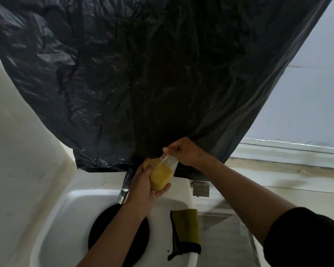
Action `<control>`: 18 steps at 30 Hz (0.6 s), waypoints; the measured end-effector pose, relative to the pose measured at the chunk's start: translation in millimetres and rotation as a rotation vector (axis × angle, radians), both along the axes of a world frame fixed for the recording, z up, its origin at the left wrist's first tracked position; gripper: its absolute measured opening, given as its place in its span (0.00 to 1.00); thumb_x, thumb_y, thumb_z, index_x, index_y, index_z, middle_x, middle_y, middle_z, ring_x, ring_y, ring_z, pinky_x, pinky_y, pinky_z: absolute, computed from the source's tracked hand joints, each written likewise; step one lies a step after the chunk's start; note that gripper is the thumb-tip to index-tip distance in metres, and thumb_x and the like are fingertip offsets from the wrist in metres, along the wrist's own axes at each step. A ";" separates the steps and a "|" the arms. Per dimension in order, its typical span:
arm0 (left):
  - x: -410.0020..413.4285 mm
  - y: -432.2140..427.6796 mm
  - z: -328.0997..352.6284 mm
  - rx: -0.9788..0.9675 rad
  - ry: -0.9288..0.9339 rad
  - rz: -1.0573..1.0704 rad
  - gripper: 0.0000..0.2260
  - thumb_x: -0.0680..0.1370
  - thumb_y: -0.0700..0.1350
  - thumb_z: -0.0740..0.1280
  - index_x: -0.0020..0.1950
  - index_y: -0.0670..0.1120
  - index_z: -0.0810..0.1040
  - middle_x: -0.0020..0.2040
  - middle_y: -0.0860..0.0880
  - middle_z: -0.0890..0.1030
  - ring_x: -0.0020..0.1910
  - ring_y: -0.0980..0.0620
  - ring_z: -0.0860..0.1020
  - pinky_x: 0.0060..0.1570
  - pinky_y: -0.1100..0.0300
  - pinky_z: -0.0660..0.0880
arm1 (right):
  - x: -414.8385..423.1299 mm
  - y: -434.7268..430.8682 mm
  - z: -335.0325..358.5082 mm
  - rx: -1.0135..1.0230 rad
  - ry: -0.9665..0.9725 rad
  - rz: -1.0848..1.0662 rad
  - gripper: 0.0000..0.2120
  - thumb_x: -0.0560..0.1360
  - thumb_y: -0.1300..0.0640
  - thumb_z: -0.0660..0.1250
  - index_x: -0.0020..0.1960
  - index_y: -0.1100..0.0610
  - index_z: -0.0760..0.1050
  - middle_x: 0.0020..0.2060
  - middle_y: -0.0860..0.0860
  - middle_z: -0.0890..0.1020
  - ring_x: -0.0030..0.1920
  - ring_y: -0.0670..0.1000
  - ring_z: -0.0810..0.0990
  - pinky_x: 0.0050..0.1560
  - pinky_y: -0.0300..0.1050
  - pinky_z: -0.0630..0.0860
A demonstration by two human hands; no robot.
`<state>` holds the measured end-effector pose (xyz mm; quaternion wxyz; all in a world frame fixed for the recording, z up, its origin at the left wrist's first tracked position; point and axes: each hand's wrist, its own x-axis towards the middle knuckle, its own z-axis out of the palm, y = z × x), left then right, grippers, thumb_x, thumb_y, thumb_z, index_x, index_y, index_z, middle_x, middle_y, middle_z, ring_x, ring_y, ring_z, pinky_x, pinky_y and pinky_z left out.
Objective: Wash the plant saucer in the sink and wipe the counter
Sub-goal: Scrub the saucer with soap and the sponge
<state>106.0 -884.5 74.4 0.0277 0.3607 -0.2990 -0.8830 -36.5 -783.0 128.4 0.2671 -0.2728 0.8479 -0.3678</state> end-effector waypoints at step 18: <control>6.1 1.9 4.3 0.052 -0.011 -0.001 0.09 0.83 0.49 0.66 0.62 0.58 0.79 0.65 0.45 0.75 0.60 0.40 0.77 0.49 0.39 0.82 | -0.3 0.6 7.9 0.002 -0.202 -0.034 0.15 0.81 0.46 0.65 0.51 0.54 0.86 0.49 0.49 0.86 0.54 0.48 0.83 0.60 0.45 0.79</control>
